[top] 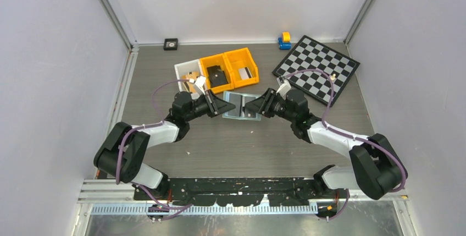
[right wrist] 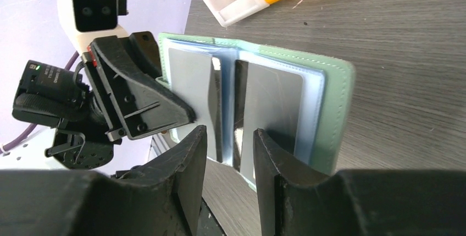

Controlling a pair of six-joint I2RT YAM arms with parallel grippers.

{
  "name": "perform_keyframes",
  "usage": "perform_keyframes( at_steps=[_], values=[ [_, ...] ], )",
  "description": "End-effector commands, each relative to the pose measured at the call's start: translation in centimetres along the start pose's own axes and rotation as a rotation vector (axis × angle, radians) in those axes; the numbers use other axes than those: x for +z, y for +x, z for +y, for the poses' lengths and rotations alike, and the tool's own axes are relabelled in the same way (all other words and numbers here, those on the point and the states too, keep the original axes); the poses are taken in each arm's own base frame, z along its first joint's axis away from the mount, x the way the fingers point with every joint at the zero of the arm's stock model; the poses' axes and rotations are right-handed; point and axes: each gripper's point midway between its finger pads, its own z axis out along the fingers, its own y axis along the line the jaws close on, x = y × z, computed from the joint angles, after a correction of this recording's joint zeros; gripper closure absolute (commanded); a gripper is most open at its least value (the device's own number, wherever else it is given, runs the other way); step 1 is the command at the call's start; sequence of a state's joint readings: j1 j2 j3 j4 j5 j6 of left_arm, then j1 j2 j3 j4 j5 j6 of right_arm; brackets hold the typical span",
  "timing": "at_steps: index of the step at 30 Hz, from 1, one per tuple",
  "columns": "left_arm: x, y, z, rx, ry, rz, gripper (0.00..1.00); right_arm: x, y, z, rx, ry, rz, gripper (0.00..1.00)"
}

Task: Take the credit cards out of the card holder
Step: Remove the credit card from the card holder.

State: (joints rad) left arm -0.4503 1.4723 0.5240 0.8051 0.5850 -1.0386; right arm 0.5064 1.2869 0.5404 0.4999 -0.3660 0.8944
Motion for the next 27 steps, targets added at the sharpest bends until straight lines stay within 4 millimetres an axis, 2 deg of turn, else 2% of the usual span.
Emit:
perform_keyframes(
  at_steps=[1,6,11,16,23,27],
  values=[
    [-0.5,-0.7,-2.1,0.071,0.082,-0.045,0.95,0.8,-1.2,0.6,0.000,-0.011,-0.026,0.61],
    [-0.5,-0.7,-2.1,0.070,0.097,-0.050,0.95,0.9,-1.2,-1.7,0.014,0.088,-0.046,0.65],
    [-0.3,-0.6,-2.1,0.055,0.111,-0.053,0.95,1.0,-1.2,-2.1,0.020,0.099,-0.047,0.66],
    [-0.3,-0.5,-2.1,0.042,0.119,-0.052,0.95,0.9,-1.2,-1.4,0.015,0.070,-0.045,0.66],
    [0.0,-0.4,-2.0,0.026,0.123,-0.040,0.96,0.9,-1.0,1.5,0.000,-0.077,-0.011,0.66],
    [0.0,-0.4,-2.2,0.027,0.133,-0.038,0.96,2.1,0.0,1.1,0.046,-0.093,0.052,0.67]
  ],
)
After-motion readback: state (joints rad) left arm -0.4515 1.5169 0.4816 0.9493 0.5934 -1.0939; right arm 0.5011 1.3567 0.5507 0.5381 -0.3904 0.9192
